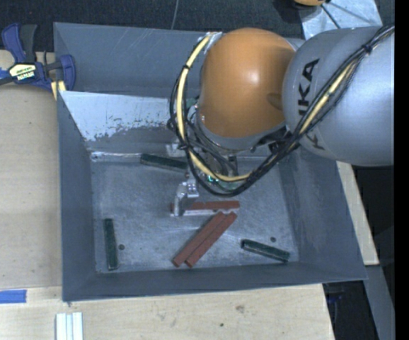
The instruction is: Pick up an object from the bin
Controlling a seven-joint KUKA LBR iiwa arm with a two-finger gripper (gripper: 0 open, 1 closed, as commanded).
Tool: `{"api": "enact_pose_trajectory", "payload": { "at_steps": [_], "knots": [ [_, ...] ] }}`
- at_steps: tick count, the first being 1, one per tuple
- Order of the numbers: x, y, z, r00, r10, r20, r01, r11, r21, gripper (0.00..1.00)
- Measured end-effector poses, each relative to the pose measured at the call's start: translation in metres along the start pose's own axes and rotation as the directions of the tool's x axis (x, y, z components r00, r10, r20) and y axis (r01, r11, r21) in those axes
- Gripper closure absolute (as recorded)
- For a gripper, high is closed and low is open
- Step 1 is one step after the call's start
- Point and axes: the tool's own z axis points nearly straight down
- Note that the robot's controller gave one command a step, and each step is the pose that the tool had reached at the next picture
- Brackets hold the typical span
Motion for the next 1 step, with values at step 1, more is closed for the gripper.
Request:
{"api": "enact_pose_trajectory", "payload": {
  "at_steps": [1],
  "knots": [
    [-0.0016,-0.0003,-0.004,1.0,0.002,0.008,-0.002,1.0,-0.002,0.0]
  ]
}}
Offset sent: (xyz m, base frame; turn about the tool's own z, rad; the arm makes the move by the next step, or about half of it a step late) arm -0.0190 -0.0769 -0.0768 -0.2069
